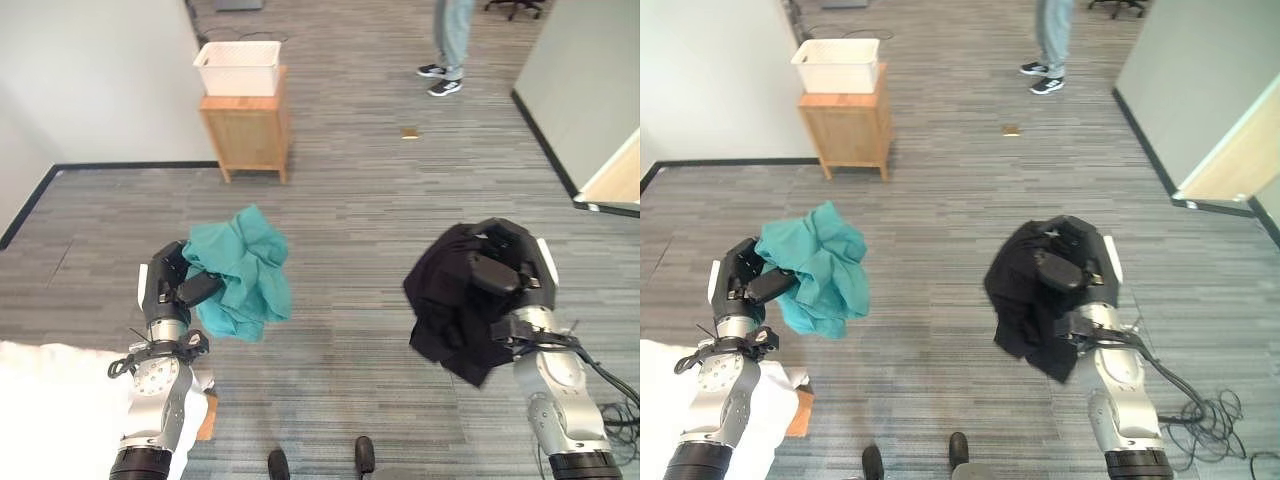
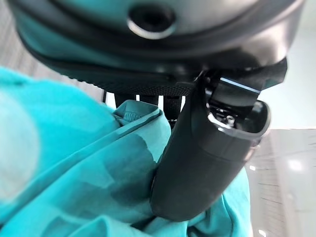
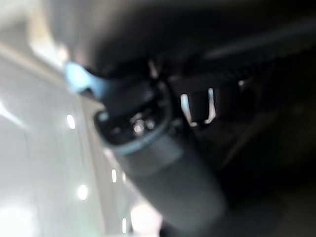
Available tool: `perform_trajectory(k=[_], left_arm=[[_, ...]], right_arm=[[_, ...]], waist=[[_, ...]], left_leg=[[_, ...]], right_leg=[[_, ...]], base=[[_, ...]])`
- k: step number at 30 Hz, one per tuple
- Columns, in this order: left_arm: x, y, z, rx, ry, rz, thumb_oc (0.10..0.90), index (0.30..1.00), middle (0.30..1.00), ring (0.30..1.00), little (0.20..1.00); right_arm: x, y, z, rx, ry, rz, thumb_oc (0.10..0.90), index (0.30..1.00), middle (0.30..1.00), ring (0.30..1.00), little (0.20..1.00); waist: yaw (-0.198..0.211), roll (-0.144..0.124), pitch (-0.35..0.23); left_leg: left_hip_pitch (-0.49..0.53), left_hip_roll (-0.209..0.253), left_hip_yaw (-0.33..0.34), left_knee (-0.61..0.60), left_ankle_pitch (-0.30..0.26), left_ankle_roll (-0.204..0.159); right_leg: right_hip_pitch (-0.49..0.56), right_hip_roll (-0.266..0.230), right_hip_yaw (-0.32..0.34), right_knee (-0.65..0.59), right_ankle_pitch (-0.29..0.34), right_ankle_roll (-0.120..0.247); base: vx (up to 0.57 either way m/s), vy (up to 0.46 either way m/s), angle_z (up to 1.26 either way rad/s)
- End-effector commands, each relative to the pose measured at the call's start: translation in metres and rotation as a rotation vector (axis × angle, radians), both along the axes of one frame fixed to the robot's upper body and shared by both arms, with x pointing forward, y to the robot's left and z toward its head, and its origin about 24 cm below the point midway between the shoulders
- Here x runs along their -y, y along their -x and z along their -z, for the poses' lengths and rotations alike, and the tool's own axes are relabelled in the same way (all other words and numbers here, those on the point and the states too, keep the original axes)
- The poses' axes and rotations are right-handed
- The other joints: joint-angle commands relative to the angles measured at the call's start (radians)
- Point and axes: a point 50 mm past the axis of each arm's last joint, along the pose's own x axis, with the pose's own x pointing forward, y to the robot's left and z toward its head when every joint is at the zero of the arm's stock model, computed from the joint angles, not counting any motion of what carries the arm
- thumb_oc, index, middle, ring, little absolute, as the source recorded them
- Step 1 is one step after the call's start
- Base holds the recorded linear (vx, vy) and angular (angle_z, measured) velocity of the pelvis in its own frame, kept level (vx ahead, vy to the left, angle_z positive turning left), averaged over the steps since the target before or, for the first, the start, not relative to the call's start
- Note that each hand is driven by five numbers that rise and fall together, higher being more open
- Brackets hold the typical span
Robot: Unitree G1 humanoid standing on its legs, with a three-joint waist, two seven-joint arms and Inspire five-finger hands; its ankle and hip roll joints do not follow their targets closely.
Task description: Pick up bed clothes into laundry basket.
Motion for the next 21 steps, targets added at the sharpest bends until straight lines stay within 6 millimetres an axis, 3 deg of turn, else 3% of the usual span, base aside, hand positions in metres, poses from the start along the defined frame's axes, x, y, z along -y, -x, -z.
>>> perform_trajectory(k=[1,3,4,6,7,9,10,11,12,13,14,16,17,19,20,21], left_arm=[[-0.02,-0.01,-0.056,0.234,-0.116,-0.026,0.4,0.3,0.3,0.3,0.3],[-0.02,-0.01,-0.056,0.234,-0.116,-0.026,0.4,0.3,0.3,0.3,0.3],[-0.031,0.002,-0.05,0.209,-0.116,-0.071,0.4,0.3,0.3,0.3,0.3],[-0.033,0.001,-0.062,0.249,-0.143,-0.07,0.4,0.3,0.3,0.3,0.3],[-0.033,0.001,-0.062,0.25,-0.143,-0.07,0.4,0.3,0.3,0.3,0.3],[-0.036,0.001,-0.073,0.29,-0.167,-0.081,0.4,0.3,0.3,0.3,0.3],[-0.039,0.001,-0.08,0.32,-0.174,-0.094,0.4,0.3,0.3,0.3,0.3],[-0.039,0.001,-0.08,0.32,-0.174,-0.094,0.4,0.3,0.3,0.3,0.3],[-0.039,-0.001,-0.09,0.363,-0.183,-0.089,0.4,0.3,0.3,0.3,0.3],[-0.037,-0.003,-0.093,0.378,-0.183,-0.083,0.4,0.3,0.3,0.3,0.3],[-0.037,-0.004,-0.093,0.378,-0.183,-0.083,0.4,0.3,0.3,0.3,0.3],[-0.036,-0.007,-0.096,0.394,-0.172,-0.082,0.4,0.3,0.3,0.3,0.3],[-0.032,-0.012,-0.098,0.402,-0.165,-0.063,0.4,0.3,0.3,0.3,0.3],[-0.028,-0.013,-0.096,0.399,-0.154,-0.05,0.4,0.3,0.3,0.3,0.3],[-0.026,-0.013,-0.092,0.395,-0.136,-0.047,0.4,0.3,0.3,0.3,0.3],[-0.026,-0.013,-0.091,0.395,-0.134,-0.047,0.4,0.3,0.3,0.3,0.3]], right_arm=[[0.016,0.0,-0.062,0.309,0.03,0.063,0.4,0.3,0.3,0.3,0.3],[0.016,0.0,-0.062,0.309,0.03,0.063,0.4,0.3,0.3,0.3,0.3],[0.03,0.018,-0.045,0.249,0.042,0.129,0.4,0.3,0.3,0.3,0.3],[0.032,0.021,-0.041,0.237,0.034,0.14,0.4,0.3,0.3,0.3,0.3],[0.032,0.021,-0.041,0.238,0.034,0.139,0.4,0.3,0.3,0.3,0.3],[0.033,0.024,-0.036,0.231,0.017,0.149,0.4,0.3,0.3,0.3,0.3],[0.033,0.025,-0.033,0.226,0.002,0.155,0.4,0.3,0.3,0.3,0.3],[0.033,0.025,-0.033,0.226,0.002,0.155,0.4,0.3,0.3,0.3,0.3],[0.035,0.027,-0.033,0.229,-0.002,0.159,0.4,0.3,0.3,0.3,0.3],[0.037,0.028,-0.032,0.227,-0.005,0.166,0.4,0.3,0.3,0.3,0.3],[0.037,0.028,-0.032,0.226,-0.006,0.167,0.4,0.3,0.3,0.3,0.3],[0.039,0.03,-0.03,0.223,-0.013,0.179,0.4,0.3,0.3,0.3,0.3],[0.041,0.033,-0.03,0.221,-0.009,0.185,0.4,0.3,0.3,0.3,0.3],[0.044,0.036,-0.029,0.211,0.004,0.201,0.4,0.3,0.3,0.3,0.3],[0.047,0.037,-0.032,0.222,0.024,0.207,0.4,0.3,0.3,0.3,0.3],[0.047,0.037,-0.033,0.222,0.026,0.207,0.4,0.3,0.3,0.3,0.3]], waist=[[-0.01,-0.032,-0.09],[-0.01,-0.032,-0.09],[-0.036,-0.035,-0.043],[-0.056,-0.025,-0.017],[-0.054,-0.026,-0.017],[-0.074,-0.009,0.0],[-0.09,-0.004,-0.005],[-0.09,-0.002,-0.007],[-0.115,-0.01,-0.016],[-0.134,-0.014,-0.022],[-0.136,-0.008,-0.02],[-0.16,-0.016,-0.033],[-0.175,-0.01,-0.045],[-0.195,-0.002,-0.059],[-0.199,0.002,-0.073],[-0.205,0.007,-0.073]], left_leg=[[-0.033,-0.016,0.032,0.067,-0.113,0.037],[-0.033,-0.016,0.032,0.067,-0.113,0.037],[0.026,-0.053,0.013,0.087,-0.179,0.095],[0.042,-0.053,0.004,0.087,-0.184,0.108],[0.041,-0.052,0.006,0.087,-0.184,0.108],[0.06,-0.033,-0.005,0.078,-0.193,0.104],[0.088,-0.025,0.003,0.069,-0.209,0.089],[0.09,-0.023,0.002,0.067,-0.211,0.088],[0.138,-0.023,0.004,0.055,-0.245,0.061],[0.171,-0.02,0.0,0.045,-0.262,0.045],[0.176,-0.014,-0.002,0.042,-0.264,0.045],[0.231,0.003,-0.004,0.037,-0.289,0.017],[0.278,0.031,-0.011,0.04,-0.308,-0.006],[0.319,0.068,-0.031,0.052,-0.308,-0.032],[0.34,0.116,-0.034,0.099,-0.251,-0.062],[0.337,0.124,-0.04,0.1,-0.25,-0.066]], right_leg=[[-0.038,-0.054,0.103,0.135,-0.176,0.078],[-0.038,-0.054,0.103,0.135,-0.176,0.078],[-0.162,-0.09,0.168,0.47,-0.025,0.122],[-0.237,-0.067,0.206,0.589,0.049,0.102],[-0.244,-0.065,0.208,0.599,0.047,0.101],[-0.323,-0.012,0.23,0.666,-0.004,0.092],[-0.376,0.004,0.223,0.611,-0.071,0.094],[-0.374,0.006,0.221,0.611,-0.076,0.093],[-0.407,0.012,0.217,0.452,-0.113,0.113],[-0.411,0.022,0.222,0.331,-0.109,0.128],[-0.395,0.024,0.217,0.308,-0.101,0.13],[-0.407,0.029,0.223,0.142,-0.076,0.144],[-0.406,0.033,0.182,0.041,-0.042,0.164],[-0.408,0.036,0.149,0.031,-0.028,0.169],[-0.409,0.03,0.118,0.114,0.0,0.163],[-0.414,0.032,0.11,0.126,-0.008,0.16]], base=[[0.0,0.0,0.17],[0.17,0.123,0.16],[0.4,0.279,0.01],[0.26,0.175,-0.2],[0.08,0.025,0.14],[0.21,-0.006,0.4],[0.27,-0.021,0.03],[0.47,-0.11,-0.36],[0.45,-0.143,-0.33],[0.45,-0.128,-0.29],[0.31,-0.079,-0.06],[0.45,-0.206,0.14],[0.66,-0.395,0.3],[0.6,-0.482,0.53],[0.41,-0.417,0.95],[0.43,-0.443,0.88]])
